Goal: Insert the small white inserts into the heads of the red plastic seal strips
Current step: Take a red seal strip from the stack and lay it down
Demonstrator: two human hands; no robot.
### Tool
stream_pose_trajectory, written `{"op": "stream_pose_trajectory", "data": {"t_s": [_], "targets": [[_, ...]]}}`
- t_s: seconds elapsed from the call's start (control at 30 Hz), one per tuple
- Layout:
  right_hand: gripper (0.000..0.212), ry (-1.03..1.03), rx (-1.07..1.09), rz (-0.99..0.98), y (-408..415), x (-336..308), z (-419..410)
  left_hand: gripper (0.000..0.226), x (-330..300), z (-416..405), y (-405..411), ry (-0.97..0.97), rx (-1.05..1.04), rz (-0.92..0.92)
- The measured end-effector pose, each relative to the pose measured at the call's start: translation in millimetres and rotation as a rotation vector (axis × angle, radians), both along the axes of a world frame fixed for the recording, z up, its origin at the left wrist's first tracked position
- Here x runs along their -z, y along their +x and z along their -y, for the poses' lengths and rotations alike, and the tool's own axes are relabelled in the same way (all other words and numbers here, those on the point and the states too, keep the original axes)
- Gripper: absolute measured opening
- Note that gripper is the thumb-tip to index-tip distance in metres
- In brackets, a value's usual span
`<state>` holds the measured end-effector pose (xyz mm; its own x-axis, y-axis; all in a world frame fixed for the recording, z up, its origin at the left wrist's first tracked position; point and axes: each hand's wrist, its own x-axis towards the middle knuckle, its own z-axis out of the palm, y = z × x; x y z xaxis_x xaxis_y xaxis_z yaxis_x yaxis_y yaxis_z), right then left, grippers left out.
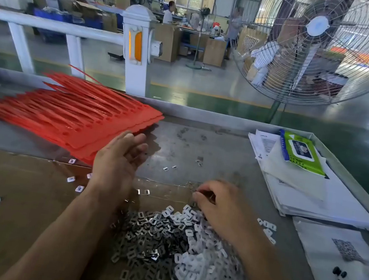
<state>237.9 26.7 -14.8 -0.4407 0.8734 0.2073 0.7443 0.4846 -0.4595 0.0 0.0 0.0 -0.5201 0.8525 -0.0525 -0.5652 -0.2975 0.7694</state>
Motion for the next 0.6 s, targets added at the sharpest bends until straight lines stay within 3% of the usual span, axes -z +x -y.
{"op": "stream_pose_trajectory", "data": {"t_s": [0.17, 0.4, 0.5, 0.6], "targets": [[0.024, -0.001, 0.005, -0.008, 0.0, -0.5, 1.6, 0.009, -4.8, 0.4, -6.2, 0.043, 0.052, 0.219], [0.024, -0.011, 0.019, -0.019, 0.8, 1.0, 2.3, 0.062, -9.6, 4.8, -19.1, 0.129, 0.09, 0.434], [0.024, -0.006, 0.024, -0.025, 0.9, 0.8, 2.3, 0.074, -12.1, 5.4, -24.5, 0.207, 0.105, 0.54], [0.023, -0.002, 0.024, -0.035, 1.2, 0.6, 2.5, 0.069, -12.5, 4.2, -31.4, 0.26, 0.135, 0.654]]}}
